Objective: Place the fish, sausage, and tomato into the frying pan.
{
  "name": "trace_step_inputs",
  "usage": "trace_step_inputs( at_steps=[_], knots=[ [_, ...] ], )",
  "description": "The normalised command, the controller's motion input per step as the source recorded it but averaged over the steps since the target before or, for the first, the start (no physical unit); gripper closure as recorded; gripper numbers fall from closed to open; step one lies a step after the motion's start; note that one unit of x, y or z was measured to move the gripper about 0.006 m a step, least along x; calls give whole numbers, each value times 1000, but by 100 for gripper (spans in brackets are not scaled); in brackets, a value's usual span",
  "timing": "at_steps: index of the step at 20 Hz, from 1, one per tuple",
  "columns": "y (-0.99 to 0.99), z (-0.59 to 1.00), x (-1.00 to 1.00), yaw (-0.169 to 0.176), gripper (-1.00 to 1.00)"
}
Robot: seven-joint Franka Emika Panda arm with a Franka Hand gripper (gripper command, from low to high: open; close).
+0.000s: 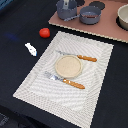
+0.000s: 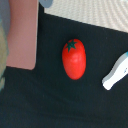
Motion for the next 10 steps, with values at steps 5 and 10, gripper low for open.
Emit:
trace_step_inputs(
  at_steps=[5,10],
  knots=[
    [-648,-287,-548,-83,-100],
    [-635,-215,-590,-89,-100]
  ],
)
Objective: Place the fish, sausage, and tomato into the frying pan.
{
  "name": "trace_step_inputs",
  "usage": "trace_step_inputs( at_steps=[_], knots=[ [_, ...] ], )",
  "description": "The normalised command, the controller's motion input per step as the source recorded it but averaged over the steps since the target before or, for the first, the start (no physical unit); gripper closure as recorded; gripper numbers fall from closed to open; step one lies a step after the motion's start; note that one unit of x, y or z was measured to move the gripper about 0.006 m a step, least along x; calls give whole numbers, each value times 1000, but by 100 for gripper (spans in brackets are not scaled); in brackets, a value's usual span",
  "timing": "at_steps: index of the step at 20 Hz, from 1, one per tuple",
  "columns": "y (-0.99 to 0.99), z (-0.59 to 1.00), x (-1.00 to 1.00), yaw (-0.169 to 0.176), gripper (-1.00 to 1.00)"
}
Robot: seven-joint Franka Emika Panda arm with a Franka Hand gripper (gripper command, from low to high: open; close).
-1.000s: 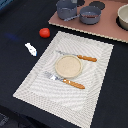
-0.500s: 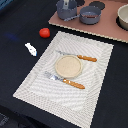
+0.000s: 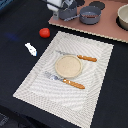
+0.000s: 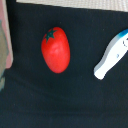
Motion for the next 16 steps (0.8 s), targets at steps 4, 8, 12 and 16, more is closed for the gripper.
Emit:
trace_step_inputs(
  at_steps=[4,8,12,16],
  knots=[
    [-615,-334,-622,-97,-100],
    [-565,-425,-692,-95,-100],
    [-487,-472,-707,-106,-100],
    [-376,-520,-694,-126,-100]
  ],
)
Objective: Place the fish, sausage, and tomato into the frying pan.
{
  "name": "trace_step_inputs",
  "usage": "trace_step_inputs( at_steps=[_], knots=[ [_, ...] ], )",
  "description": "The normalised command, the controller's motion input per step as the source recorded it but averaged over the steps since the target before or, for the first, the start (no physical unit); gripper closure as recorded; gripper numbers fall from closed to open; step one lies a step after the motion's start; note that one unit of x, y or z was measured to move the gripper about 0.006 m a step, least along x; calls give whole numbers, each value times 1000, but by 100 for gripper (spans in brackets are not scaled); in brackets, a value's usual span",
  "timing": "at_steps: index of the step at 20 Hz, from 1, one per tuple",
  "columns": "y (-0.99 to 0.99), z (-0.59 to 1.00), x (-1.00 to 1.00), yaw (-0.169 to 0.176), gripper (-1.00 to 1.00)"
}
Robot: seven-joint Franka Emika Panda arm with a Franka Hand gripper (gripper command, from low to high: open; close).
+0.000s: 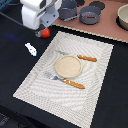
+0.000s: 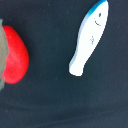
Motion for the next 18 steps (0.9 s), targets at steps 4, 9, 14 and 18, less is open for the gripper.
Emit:
trace_step_inputs(
  at_steps=[4,9,14,18],
  knots=[
    [-216,-523,-711,-126,-100],
    [-15,-544,-662,-116,-100],
    [1,-403,-153,-112,-100],
    [0,-391,-67,-84,-100]
  ],
)
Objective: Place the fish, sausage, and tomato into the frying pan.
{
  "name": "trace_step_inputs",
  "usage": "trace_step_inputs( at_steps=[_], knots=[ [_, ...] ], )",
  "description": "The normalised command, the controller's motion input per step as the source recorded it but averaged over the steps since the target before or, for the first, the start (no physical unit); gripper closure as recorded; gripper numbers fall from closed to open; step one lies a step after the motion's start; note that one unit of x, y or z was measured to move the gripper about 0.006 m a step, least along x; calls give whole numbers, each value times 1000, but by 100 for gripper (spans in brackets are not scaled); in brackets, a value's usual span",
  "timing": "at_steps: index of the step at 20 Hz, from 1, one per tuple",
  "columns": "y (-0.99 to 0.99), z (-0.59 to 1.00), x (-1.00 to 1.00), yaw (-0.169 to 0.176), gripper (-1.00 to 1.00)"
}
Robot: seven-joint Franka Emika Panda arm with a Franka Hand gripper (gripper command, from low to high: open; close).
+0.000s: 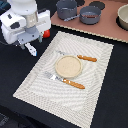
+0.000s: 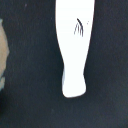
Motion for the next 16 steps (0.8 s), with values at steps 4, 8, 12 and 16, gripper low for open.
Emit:
trace_step_inputs(
  at_steps=[4,8,12,16],
  knots=[
    [23,-444,-345,-42,-100],
    [8,-421,-639,-17,-100],
    [24,-375,-620,-8,100],
    [45,-341,-461,-1,100]
  ],
)
